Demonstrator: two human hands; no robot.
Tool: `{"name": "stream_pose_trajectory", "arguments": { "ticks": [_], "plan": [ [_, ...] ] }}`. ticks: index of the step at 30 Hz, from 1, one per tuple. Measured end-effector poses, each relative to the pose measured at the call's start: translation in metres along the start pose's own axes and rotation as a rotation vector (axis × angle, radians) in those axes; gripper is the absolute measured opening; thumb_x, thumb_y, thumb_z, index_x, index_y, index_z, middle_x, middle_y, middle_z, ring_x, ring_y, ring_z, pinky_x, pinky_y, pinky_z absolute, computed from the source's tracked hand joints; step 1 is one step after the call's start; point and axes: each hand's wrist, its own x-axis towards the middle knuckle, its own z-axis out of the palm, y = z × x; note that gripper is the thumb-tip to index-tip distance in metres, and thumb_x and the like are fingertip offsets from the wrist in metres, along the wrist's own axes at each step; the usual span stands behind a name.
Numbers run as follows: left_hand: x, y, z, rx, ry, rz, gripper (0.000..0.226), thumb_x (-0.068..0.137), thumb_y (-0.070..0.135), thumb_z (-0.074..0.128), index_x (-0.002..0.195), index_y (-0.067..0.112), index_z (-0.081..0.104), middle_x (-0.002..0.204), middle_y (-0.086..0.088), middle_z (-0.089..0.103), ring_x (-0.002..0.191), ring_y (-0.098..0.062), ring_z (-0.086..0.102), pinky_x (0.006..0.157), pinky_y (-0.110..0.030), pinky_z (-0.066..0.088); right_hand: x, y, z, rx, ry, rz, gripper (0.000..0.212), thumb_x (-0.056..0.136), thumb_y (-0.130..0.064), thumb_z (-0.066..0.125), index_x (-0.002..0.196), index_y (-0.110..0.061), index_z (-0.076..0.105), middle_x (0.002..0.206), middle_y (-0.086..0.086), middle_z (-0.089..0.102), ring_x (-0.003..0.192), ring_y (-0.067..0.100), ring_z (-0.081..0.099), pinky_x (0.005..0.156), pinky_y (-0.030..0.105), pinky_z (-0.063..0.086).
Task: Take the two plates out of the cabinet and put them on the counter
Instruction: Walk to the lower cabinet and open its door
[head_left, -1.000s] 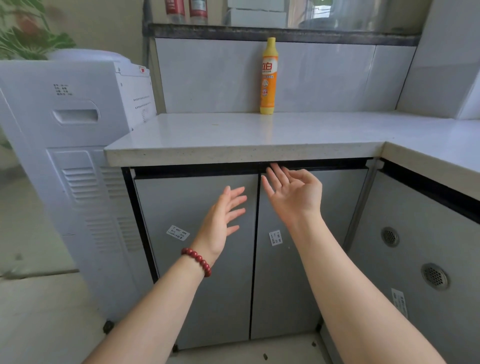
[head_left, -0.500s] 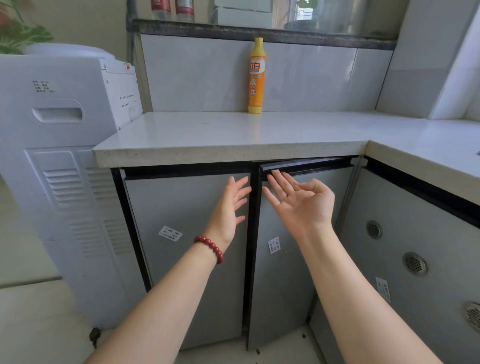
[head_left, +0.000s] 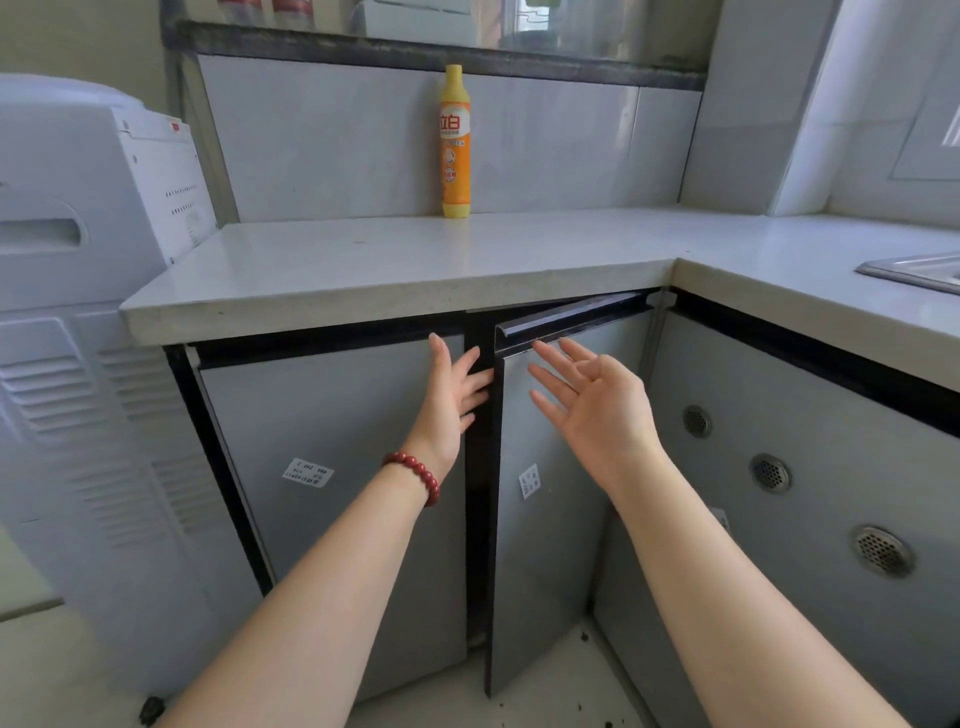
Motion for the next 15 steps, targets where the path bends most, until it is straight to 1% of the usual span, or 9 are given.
{"name": "stream_pose_trajectory", "arguments": {
  "ticks": [2, 4, 6, 8, 9, 12, 15],
  "plan": [
    [-0.003, -0.002, 0.001, -0.001, -0.029, 0.001, 0.079, 0.083, 0.065, -0.007, 0.143, 0.027, 0.029, 0.144, -0.009, 0.044, 0.136, -0.028, 0.034, 0.114, -0.048, 0.015, -0.008, 0.003, -0.009, -0.140, 0.041, -0.054, 0.035, 0.093, -0.014, 0.038, 0.124, -0.014, 0.055, 0.118, 0.006, 0.067, 0.111, 0.023, 0.062, 0.092, 0.039, 0.050],
    [-0.009, -0.005, 0.003, 0.007, -0.062, 0.010, 0.079, 0.083, 0.065, -0.007, 0.142, 0.029, 0.030, 0.143, -0.010, 0.046, 0.135, -0.029, 0.035, 0.114, -0.051, 0.015, -0.018, 0.006, -0.017, -0.251, 0.072, -0.096, 0.032, 0.094, -0.018, 0.038, 0.119, -0.017, 0.059, 0.114, 0.001, 0.069, 0.107, 0.019, 0.064, 0.084, 0.033, 0.052],
    [-0.015, -0.008, 0.009, 0.020, -0.093, 0.024, 0.078, 0.083, 0.064, -0.007, 0.142, 0.031, 0.030, 0.142, -0.010, 0.046, 0.135, -0.029, 0.036, 0.114, -0.052, 0.015, -0.028, 0.009, -0.024, -0.309, 0.117, -0.126, 0.030, 0.095, -0.022, 0.039, 0.114, -0.021, 0.062, 0.108, -0.003, 0.071, 0.101, 0.016, 0.067, 0.078, 0.028, 0.054],
    [-0.018, -0.010, 0.013, 0.024, -0.108, 0.046, 0.077, 0.083, 0.064, -0.007, 0.142, 0.031, 0.031, 0.141, -0.010, 0.047, 0.134, -0.029, 0.037, 0.114, -0.051, 0.015, -0.038, 0.012, -0.031, -0.317, 0.154, -0.136, 0.028, 0.093, -0.025, 0.042, 0.110, -0.023, 0.064, 0.104, -0.005, 0.073, 0.097, 0.014, 0.069, 0.074, 0.025, 0.055],
    [-0.019, -0.011, 0.014, 0.016, -0.113, 0.053, 0.077, 0.083, 0.065, -0.006, 0.141, 0.032, 0.031, 0.140, -0.010, 0.049, 0.134, -0.028, 0.038, 0.114, -0.052, 0.016, -0.042, 0.014, -0.034, -0.316, 0.167, -0.139, 0.028, 0.091, -0.026, 0.043, 0.110, -0.023, 0.064, 0.103, -0.005, 0.074, 0.097, 0.014, 0.069, 0.074, 0.026, 0.055],
    [-0.022, -0.014, 0.017, -0.025, -0.136, 0.048, 0.077, 0.082, 0.068, -0.004, 0.141, 0.033, 0.032, 0.134, -0.008, 0.056, 0.130, -0.026, 0.043, 0.113, -0.053, 0.018, -0.053, 0.018, -0.043, -0.326, 0.185, -0.145, 0.030, 0.090, -0.028, 0.044, 0.111, -0.022, 0.064, 0.106, -0.003, 0.073, 0.100, 0.016, 0.068, 0.084, 0.032, 0.053],
    [-0.028, -0.016, 0.024, -0.029, -0.175, 0.055, 0.079, 0.078, 0.072, 0.000, 0.141, 0.034, 0.030, 0.129, -0.005, 0.060, 0.128, -0.025, 0.045, 0.112, -0.055, 0.018, -0.062, 0.016, -0.051, -0.340, 0.209, -0.159, 0.030, 0.091, -0.029, 0.043, 0.112, -0.022, 0.064, 0.107, -0.003, 0.073, 0.101, 0.016, 0.067, 0.085, 0.033, 0.052]
  ]
}}
